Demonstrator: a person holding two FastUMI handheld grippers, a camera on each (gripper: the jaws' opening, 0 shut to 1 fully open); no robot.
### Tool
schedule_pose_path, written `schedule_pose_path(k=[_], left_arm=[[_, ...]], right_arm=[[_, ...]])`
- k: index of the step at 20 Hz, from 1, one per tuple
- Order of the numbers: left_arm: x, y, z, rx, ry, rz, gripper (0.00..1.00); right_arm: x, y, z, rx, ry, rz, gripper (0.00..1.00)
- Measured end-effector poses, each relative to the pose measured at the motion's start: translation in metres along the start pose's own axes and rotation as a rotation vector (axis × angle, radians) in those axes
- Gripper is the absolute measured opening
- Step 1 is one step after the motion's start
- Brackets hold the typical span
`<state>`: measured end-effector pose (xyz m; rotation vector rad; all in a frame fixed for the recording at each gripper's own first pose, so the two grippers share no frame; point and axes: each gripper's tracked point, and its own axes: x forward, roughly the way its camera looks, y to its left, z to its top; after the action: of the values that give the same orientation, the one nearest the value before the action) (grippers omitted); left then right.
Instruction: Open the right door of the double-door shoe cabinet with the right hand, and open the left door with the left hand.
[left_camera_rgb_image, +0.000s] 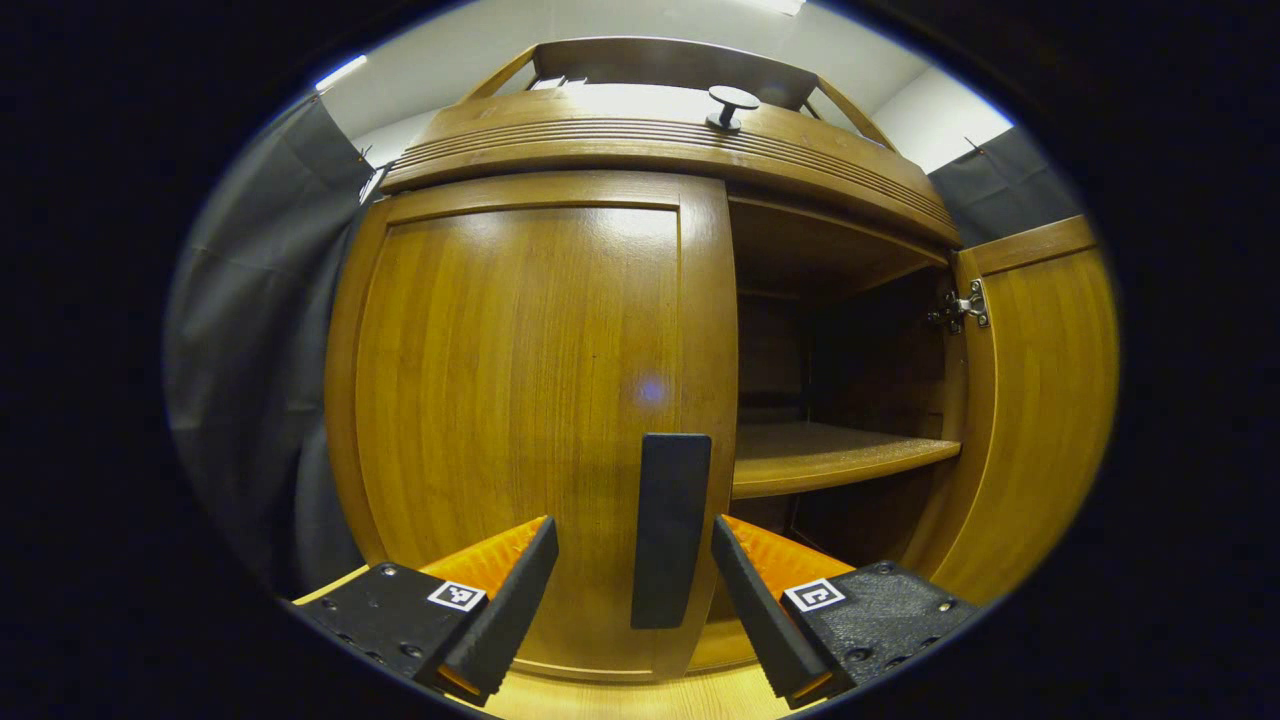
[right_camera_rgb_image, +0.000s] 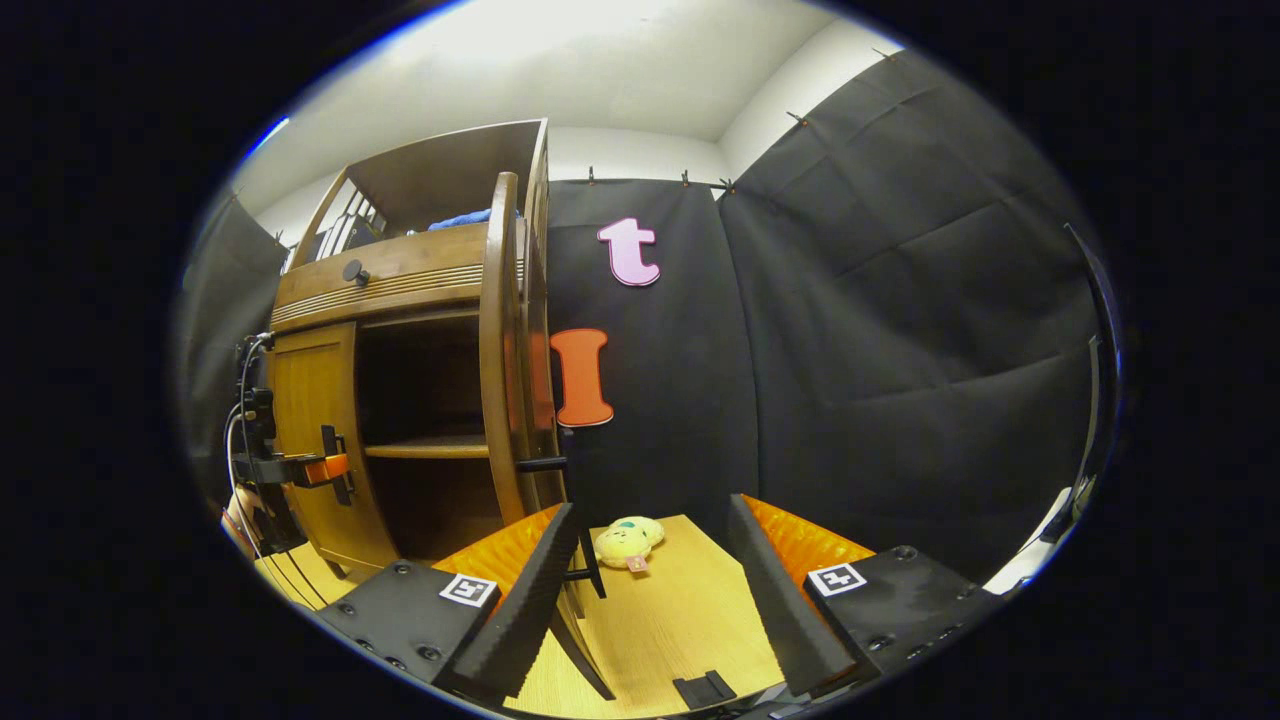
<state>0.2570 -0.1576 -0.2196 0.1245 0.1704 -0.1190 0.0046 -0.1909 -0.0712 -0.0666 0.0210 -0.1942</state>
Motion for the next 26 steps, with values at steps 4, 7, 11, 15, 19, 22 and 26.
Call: schedule_pose_path(k=[4,7,11,15,19,22,26], left_arm=[[0.009,-0.002,-0.003,0.019,0.015,0.004,0.73],[0.014,-0.006,-0.011,0.015,0.036,-0.011,0.65],[0.014,-0.012,-0.016,-0.001,0.048,-0.055,0.47],[0.014,-0.012,-0.016,0.040,0.047,-0.085,0.27],[0.008,-0.012,-0.011,0.036,0.044,-0.096,0.19],[-0.003,-0.010,-0.005,0.027,0.034,-0.133,0.18],[-0.018,-0.002,0.011,-0.002,0.018,-0.192,0.18]], right_arm=[[0.000,0.000,-0.001,-0.001,0.000,0.007,0.98],[0.000,-0.005,-0.001,-0.005,-0.001,-0.001,0.96],[0.000,-0.007,-0.004,-0.018,0.005,-0.008,0.98],[-0.002,-0.001,-0.010,-0.031,0.021,-0.006,1.00],[-0.007,-0.001,-0.018,-0.045,0.051,-0.010,0.98],[-0.013,-0.002,-0.021,-0.036,0.060,-0.017,0.98],[-0.023,-0.008,-0.022,-0.039,0.063,-0.033,1.00]])
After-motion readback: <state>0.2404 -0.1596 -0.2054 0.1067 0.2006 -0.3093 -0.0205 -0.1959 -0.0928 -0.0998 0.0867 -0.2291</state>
